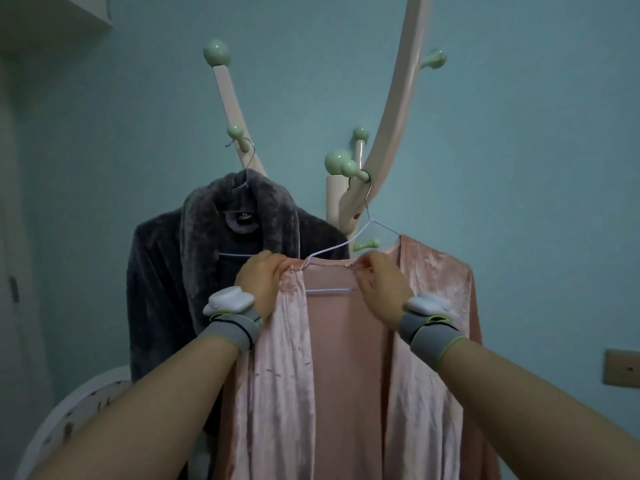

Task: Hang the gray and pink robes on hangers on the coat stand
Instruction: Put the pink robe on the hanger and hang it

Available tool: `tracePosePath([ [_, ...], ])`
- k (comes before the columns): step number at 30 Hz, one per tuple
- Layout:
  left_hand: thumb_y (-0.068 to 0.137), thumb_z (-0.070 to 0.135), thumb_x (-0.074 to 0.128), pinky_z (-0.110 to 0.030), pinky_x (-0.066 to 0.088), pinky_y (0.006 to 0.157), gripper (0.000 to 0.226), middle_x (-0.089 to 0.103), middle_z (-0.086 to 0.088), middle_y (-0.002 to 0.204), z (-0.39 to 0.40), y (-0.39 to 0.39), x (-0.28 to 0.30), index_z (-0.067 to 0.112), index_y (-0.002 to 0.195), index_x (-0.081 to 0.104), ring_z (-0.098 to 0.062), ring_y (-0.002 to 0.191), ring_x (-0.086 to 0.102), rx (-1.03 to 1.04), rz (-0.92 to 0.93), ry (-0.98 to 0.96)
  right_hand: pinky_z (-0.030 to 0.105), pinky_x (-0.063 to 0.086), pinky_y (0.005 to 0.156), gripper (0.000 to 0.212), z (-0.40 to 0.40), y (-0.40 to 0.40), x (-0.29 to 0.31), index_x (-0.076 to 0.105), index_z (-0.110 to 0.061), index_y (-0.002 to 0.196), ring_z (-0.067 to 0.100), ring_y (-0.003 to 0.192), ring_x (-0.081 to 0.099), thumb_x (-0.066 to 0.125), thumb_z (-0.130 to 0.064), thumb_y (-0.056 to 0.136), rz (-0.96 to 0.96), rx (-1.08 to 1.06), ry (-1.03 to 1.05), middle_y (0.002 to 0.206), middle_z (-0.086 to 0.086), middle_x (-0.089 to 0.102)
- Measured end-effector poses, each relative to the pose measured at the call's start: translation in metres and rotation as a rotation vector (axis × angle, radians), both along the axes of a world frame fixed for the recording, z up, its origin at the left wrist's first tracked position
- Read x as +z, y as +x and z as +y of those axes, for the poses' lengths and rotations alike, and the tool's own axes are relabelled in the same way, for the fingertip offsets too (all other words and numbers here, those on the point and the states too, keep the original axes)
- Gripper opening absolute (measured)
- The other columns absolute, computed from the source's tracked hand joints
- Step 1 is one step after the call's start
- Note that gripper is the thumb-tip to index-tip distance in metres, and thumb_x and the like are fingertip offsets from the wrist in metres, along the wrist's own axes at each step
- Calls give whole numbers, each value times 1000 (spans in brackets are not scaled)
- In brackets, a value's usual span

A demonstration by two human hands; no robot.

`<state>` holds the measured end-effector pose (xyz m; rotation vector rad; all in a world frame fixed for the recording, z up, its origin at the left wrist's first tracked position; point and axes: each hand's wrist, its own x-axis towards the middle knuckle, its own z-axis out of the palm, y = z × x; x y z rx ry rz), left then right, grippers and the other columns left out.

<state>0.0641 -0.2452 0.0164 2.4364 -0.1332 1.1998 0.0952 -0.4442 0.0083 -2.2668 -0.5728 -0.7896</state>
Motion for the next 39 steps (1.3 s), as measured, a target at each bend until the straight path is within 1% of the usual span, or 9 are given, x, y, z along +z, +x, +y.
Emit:
tracePosePath([
  [4, 86, 27, 61, -35, 38, 85, 39, 55, -17, 105, 5, 0, -6, 6, 118, 56, -32, 98, 52, 20, 63, 65, 36, 34, 90, 32, -19, 14, 17, 53, -6, 120, 33, 112, 49, 49, -14, 89, -187, -218, -42, 127, 14, 51],
  [13, 94, 13, 47, -21, 25, 70, 17, 48, -14, 99, 14, 1, -8, -2, 98, 53, -29, 92, 50, 48, 116, 292, 35, 38, 86, 30, 33, 11, 4, 62, -2, 104, 32, 105, 54, 42, -23, 97, 28, 179, -390, 113, 19, 59],
  [16, 92, 8, 43, -18, 31, 75, 35, 43, -5, 100, 20, -3, -6, 8, 128, 44, -22, 95, 49, 26, 139, 335, 34, 37, 88, 28, 34, 15, -1, 64, -3, 105, 32, 106, 52, 45, -22, 96, 59, 208, -347, 113, 20, 55],
  [19, 91, 9, 48, -38, 45, 79, 46, 51, -15, 111, 21, -5, -4, 11, 136, 42, -29, 98, 55, 113, 145, 491, 29, 32, 86, 26, 33, 15, -6, 65, -1, 106, 32, 107, 49, 48, -18, 94, 98, 244, -262, 112, 21, 53],
  [22, 92, 29, 51, -41, 41, 70, 38, 56, -18, 101, 10, -6, -1, 13, 127, 53, -34, 85, 59, 188, 88, 547, 27, 31, 85, 26, 34, 14, -9, 64, -1, 106, 31, 108, 49, 48, -17, 95, 110, 251, -222, 112, 22, 52],
  [25, 89, 51, 45, -38, 33, 79, 46, 55, -6, 105, 3, 0, -6, 23, 125, 51, -29, 94, 57, 288, 91, 532, 30, 32, 85, 26, 34, 14, -9, 64, -1, 106, 32, 108, 49, 47, -17, 95, 106, 245, -219, 112, 22, 55],
  [28, 74, 70, 49, -42, 32, 86, 60, 55, -2, 102, -10, 4, -13, 18, 104, 50, -26, 94, 55, 394, 78, 353, 33, 36, 83, 25, 36, 12, -10, 64, -2, 104, 33, 104, 56, 46, -17, 95, 89, 235, -225, 109, 21, 63],
  [34, 86, 28, 44, -44, 34, 87, 26, 44, -9, 118, -21, 9, -13, 12, 106, 51, -28, 108, 42, 480, 88, 388, 36, 43, 86, 23, 35, 12, -14, 63, -6, 102, 35, 99, 59, 44, -18, 95, 109, 220, -210, 104, 18, 68],
  [39, 94, 22, 37, -42, 35, 76, 21, 46, -15, 115, -21, 2, 11, 6, 99, 50, -34, 104, 47, 374, 44, 218, 37, 43, 86, 24, 42, 12, -17, 61, -6, 104, 36, 100, 58, 42, -19, 96, 120, 191, -232, 106, 19, 66],
])
